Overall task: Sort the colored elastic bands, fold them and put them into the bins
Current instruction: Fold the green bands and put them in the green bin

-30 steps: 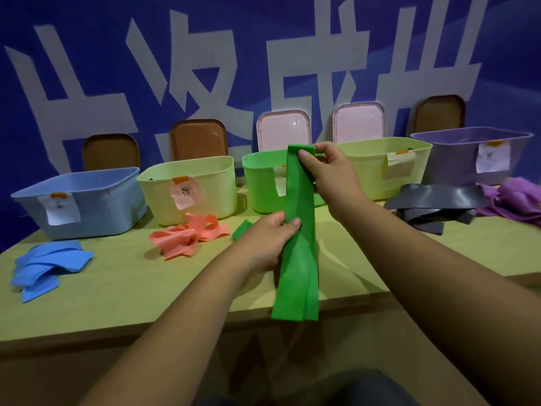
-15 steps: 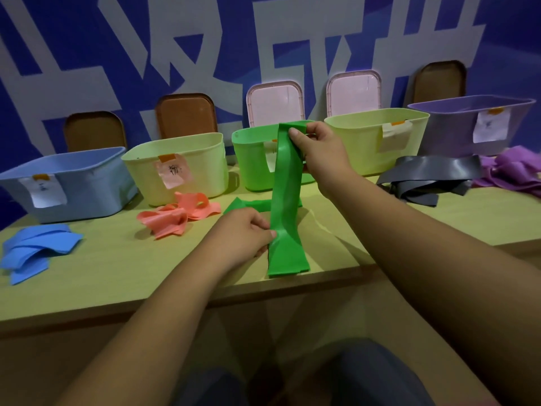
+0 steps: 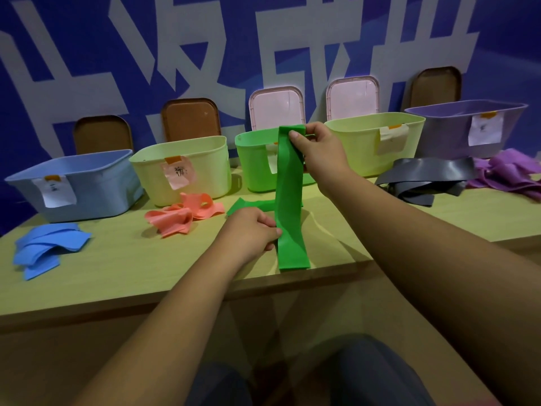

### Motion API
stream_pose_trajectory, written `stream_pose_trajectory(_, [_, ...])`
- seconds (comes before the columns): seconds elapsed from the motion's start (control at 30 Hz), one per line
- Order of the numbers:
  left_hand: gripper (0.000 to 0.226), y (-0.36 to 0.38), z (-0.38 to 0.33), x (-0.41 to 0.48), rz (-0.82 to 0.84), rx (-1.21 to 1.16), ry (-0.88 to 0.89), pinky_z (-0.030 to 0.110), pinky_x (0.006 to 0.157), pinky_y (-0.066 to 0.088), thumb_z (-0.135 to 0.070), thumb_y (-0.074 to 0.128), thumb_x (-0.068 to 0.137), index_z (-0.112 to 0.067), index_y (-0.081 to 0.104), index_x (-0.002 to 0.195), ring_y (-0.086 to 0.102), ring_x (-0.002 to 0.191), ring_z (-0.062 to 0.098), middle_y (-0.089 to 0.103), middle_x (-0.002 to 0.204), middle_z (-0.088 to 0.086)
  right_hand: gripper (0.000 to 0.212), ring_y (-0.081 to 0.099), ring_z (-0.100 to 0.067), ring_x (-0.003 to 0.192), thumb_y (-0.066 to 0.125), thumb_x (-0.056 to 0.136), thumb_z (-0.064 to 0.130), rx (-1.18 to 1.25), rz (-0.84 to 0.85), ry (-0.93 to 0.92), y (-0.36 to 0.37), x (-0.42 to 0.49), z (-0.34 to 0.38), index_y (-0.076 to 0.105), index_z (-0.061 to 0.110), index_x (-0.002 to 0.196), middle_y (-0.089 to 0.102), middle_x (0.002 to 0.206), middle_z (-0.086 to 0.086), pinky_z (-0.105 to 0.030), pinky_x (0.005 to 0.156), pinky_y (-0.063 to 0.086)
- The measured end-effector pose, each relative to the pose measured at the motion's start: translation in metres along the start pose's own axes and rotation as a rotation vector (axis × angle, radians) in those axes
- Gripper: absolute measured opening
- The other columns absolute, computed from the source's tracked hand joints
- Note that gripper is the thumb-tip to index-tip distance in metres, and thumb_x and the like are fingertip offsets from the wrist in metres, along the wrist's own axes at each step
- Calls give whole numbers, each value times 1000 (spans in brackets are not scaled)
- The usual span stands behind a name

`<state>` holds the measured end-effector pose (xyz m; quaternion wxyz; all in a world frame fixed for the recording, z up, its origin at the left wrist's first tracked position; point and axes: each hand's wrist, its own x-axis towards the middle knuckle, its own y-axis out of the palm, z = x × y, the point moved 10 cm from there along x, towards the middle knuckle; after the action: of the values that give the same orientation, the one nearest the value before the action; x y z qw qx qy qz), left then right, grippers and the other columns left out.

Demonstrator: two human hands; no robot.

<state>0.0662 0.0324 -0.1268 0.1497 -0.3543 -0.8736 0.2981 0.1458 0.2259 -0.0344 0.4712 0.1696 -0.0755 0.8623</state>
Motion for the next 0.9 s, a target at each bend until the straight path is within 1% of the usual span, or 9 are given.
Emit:
stream_pose_trajectory(0.1, [7, 1, 0, 2, -61, 49, 13, 43, 83, 65, -23, 81, 93, -24, 74, 96, 76, 79, 16, 78, 82, -3, 5, 77, -28, 98, 72, 103, 27, -3, -3, -2, 1, 3, -4, 70, 22, 103, 78, 104, -8, -56, 89, 64])
stream_pose_trajectory(0.27, [11, -1, -1, 5, -128, 137, 45, 38, 85, 62, -26, 81, 91, -28, 72, 94, 72, 89, 15, 75, 92, -7, 8, 77, -28, 99, 71, 104, 27, 36, 3, 6, -1, 10, -11, 70, 20, 107, 77, 106, -8, -53, 88, 65])
stream_pose_trajectory(0.37, [12, -3, -3, 5, -142, 181, 60, 33, 80, 57, -26, 82, 91, -27, 70, 92, 69, 88, 12, 73, 92, -8, 12, 77, -26, 99, 71, 104, 29, 56, -1, 21, -2, 15, -17, 70, 19, 112, 77, 108, -7, -53, 88, 65])
stream_pose_trajectory(0.5, [11, -9, -3, 8, -105, 95, 73, 32, 66, 55, -24, 81, 93, -23, 73, 86, 70, 72, 16, 75, 78, -2, 12, 76, -23, 99, 71, 104, 31, 50, -2, 26, -1, 20, -27, 71, 22, 112, 77, 107, -3, -44, 89, 65])
stream_pose_trajectory(0.57, [7, -23, -4, 14, -119, 140, 99, 26, 63, 46, -23, 76, 97, -25, 74, 90, 67, 78, 11, 73, 84, -6, 15, 75, -18, 94, 71, 104, 31, 57, 6, 38, 1, 23, -34, 72, 20, 114, 78, 106, -1, -37, 81, 62])
stream_pose_trajectory(0.63, [12, -40, -3, 23, -115, 226, 132, 24, 65, 44, -19, 70, 99, -30, 75, 98, 64, 85, 5, 71, 95, -11, 17, 75, -13, 88, 71, 104, 32, 68, 6, 51, 3, 24, -43, 73, 20, 116, 79, 104, 1, -33, 77, 61])
stream_pose_trajectory(0.73, [25, -43, 1, 40, 44, 341, 200, 20, 71, 45, -16, 66, 101, -36, 75, 113, 62, 91, -1, 70, 109, -18, 16, 77, -15, 89, 73, 102, 32, 106, -19, 70, 5, 26, -59, 74, 21, 113, 81, 100, 1, -40, 83, 64])
stream_pose_trajectory(0.8, [26, -33, 0, 47, 197, 385, 245, 17, 80, 45, -22, 70, 102, -40, 74, 120, 60, 101, -5, 67, 117, -22, 15, 78, -19, 93, 75, 101, 32, 139, -38, 79, 7, 27, -67, 75, 21, 111, 81, 99, 1, -46, 91, 64])
stream_pose_trajectory(0.9, [25, -19, -5, 59, 353, 429, 285, 26, 90, 49, -32, 74, 101, -45, 73, 123, 59, 105, -2, 65, 119, -23, 16, 78, -18, 95, 75, 100, 32, 148, -37, 76, 9, 28, -74, 74, 22, 113, 81, 100, 1, -45, 90, 64])
